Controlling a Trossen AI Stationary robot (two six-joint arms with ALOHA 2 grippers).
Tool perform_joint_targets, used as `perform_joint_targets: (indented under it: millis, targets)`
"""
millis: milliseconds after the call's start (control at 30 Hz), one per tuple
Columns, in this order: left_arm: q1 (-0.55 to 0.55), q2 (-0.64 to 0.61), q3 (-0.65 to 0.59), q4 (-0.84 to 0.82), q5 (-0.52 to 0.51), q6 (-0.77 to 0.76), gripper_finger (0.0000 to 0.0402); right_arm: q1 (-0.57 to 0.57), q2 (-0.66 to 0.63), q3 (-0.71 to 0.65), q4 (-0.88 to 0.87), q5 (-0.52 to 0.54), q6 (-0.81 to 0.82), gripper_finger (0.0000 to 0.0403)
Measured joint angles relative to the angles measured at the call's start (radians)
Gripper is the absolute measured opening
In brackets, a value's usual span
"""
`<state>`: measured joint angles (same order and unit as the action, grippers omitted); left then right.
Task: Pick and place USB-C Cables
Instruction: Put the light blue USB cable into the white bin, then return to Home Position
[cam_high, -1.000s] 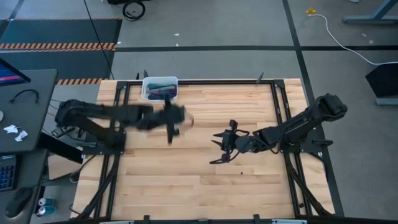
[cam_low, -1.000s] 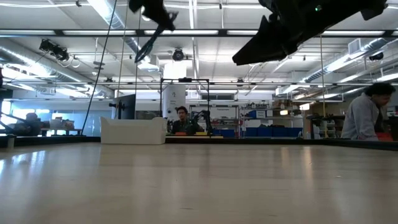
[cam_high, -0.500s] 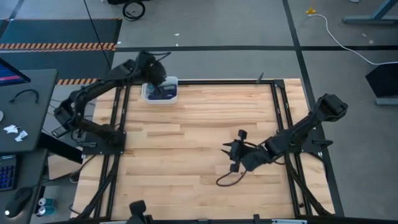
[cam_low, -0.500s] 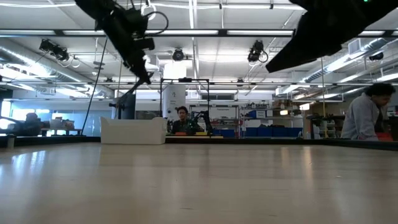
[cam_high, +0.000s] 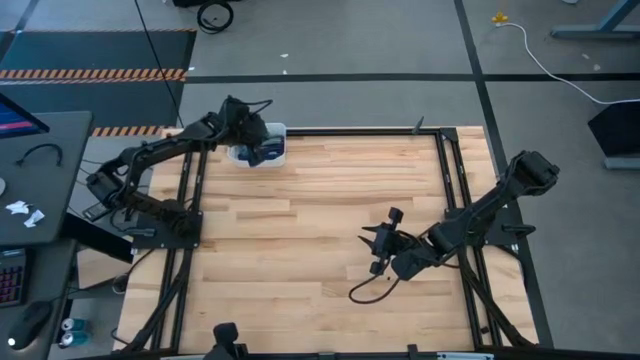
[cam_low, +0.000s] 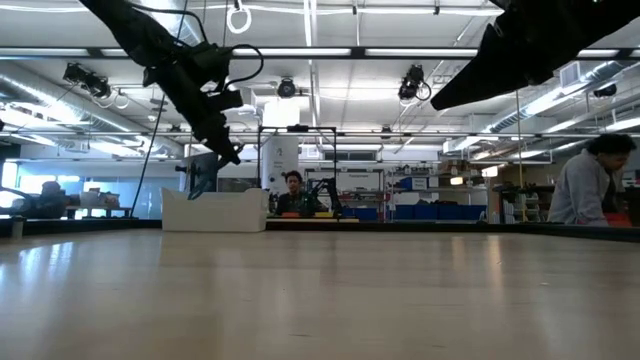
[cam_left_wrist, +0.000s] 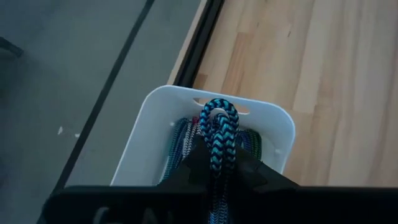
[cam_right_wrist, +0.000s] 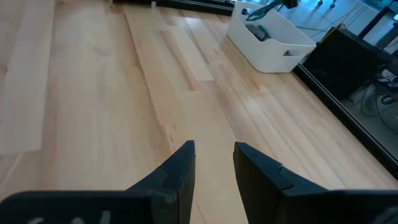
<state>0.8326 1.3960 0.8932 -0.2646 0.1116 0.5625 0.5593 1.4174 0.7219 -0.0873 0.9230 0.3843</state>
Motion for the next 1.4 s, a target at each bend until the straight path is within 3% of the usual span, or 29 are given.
perform_joint_targets:
  millis: [267,433,733,933,1100,1200,1400]
  targets:
    - [-0.015,0.002,-0.018,0.024,0.000,0.002,0.0022,-0.020,0.000,0.000,0.004,0.000,-0.002,0.0116]
    - [-0.027,0.066,-0.017,0.028,-0.008,0.004,0.0027,-0.029,0.000,0.000,0.009,0.000,-0.002,0.0116]
    - [-0.036,0.173,-0.016,0.052,-0.103,0.012,0.0034,-0.032,0.001,0.000,0.010,0.000,-0.002,0.0116]
    - [-0.047,0.196,-0.016,0.055,-0.198,0.012,0.0067,-0.033,0.001,0.000,0.011,0.000,-0.002,0.0116]
    - [-0.063,0.188,-0.013,0.026,-0.202,0.035,0.0120,-0.033,0.001,0.000,0.011,0.000,-0.010,0.0116]
    - [-0.070,0.165,0.039,-0.089,-0.210,0.044,0.0167,-0.032,0.001,0.000,0.010,0.000,-0.013,0.0116]
    - [-0.107,0.096,0.248,-0.435,-0.352,-0.073,0.0233,-0.032,-0.045,0.000,-0.073,-0.005,0.004,0.0116]
